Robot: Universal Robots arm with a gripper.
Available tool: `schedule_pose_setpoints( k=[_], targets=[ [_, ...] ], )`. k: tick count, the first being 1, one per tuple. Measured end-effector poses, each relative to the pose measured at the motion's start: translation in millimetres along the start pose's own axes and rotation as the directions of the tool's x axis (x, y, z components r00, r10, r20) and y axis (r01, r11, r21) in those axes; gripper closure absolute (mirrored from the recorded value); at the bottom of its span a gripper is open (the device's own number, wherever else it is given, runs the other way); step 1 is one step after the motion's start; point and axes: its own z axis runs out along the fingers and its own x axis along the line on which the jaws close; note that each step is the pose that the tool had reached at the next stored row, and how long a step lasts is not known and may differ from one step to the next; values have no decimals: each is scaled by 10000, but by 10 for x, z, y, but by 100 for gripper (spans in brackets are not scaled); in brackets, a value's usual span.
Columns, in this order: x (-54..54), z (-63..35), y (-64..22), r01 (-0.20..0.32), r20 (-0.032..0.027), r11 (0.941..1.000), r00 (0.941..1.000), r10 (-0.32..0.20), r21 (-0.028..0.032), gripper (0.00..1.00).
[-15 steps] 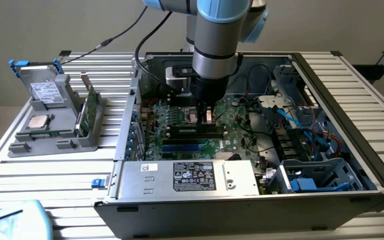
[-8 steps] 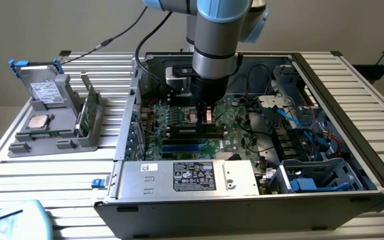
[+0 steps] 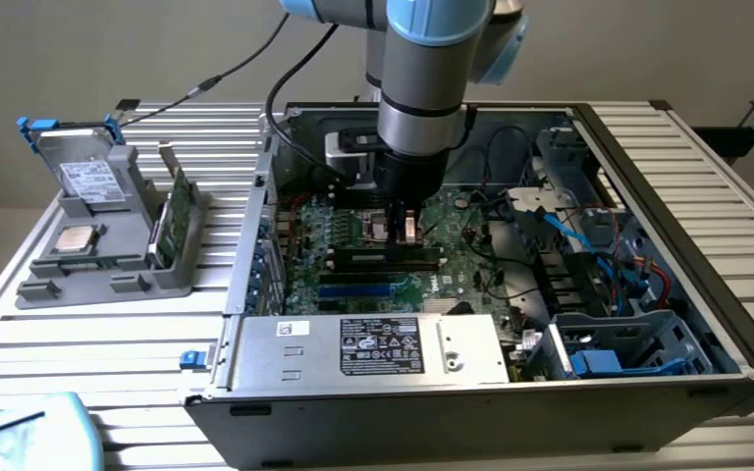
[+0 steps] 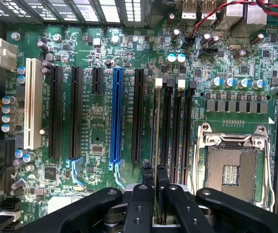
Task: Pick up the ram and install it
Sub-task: 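Insert the ram into the slot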
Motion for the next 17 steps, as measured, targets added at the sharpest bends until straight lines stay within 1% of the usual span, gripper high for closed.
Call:
schedule_pose_setpoints(
  k=[7,12,13,15,17],
  targets=[
    [-6,17,0,-68,1,10000,10000,68,-1,86],
    [-14,35,1,-246,14,9997,9997,246,-3,86],
    [-17,43,2,-289,28,9996,9996,289,-2,86],
    [-20,46,2,-368,18,9993,9993,368,-4,86],
    [-24,55,2,-450,21,9990,9990,450,-5,86]
  ],
)
